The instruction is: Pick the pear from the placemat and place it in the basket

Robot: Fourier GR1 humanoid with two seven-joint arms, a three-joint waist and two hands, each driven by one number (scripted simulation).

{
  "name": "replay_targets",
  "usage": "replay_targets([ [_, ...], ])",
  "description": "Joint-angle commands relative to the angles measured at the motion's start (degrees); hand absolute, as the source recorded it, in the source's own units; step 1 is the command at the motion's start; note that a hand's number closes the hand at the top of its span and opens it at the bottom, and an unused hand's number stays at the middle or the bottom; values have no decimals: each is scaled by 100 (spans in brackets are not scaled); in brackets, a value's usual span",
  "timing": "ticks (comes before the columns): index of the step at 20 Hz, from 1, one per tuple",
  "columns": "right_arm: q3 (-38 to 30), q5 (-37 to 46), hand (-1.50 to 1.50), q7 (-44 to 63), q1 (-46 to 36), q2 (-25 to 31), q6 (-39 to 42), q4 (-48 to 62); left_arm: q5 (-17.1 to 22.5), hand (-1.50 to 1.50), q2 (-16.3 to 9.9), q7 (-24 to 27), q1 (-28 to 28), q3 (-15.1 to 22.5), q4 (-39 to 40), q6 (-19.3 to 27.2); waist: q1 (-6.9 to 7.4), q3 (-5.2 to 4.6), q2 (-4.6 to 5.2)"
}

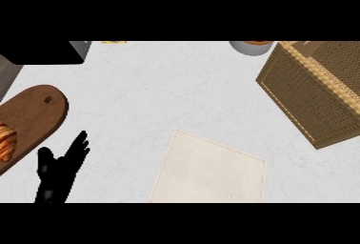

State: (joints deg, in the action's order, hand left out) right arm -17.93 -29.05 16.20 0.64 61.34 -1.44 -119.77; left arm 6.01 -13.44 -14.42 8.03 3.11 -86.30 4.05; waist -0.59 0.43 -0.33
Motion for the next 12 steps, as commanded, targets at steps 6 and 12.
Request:
replay_targets([
  [6, 221, 227, 150, -619, -1261, 486, 998, 2446, 51, 0, -8, -385, -156, 31, 200, -206, 284, -42, 91],
  [12, 946, 785, 150, -1071, -2323, 160, 1236, 3700, -146, 0, 109, -320, -155, 168, 380, -193, 323, -43, 94],
])
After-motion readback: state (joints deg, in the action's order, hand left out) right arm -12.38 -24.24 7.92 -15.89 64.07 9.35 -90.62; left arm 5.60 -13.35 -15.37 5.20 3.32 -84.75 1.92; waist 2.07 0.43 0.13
